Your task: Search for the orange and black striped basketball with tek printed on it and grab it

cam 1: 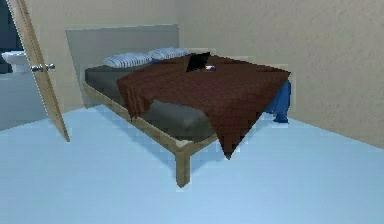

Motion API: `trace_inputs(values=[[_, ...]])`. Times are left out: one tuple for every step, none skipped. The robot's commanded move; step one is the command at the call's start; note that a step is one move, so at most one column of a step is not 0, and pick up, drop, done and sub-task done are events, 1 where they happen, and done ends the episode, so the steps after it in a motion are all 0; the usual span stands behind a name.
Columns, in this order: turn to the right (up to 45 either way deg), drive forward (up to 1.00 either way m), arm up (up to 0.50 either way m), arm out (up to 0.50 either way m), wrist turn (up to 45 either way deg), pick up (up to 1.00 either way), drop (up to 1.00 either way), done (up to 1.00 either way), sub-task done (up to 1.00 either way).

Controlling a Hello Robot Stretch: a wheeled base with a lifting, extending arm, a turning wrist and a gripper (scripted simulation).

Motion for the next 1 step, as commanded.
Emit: trace_inputs(values=[[0.0,0.00,0.00,0.00,45.0,0.00,0.00,0.00,0.00]])
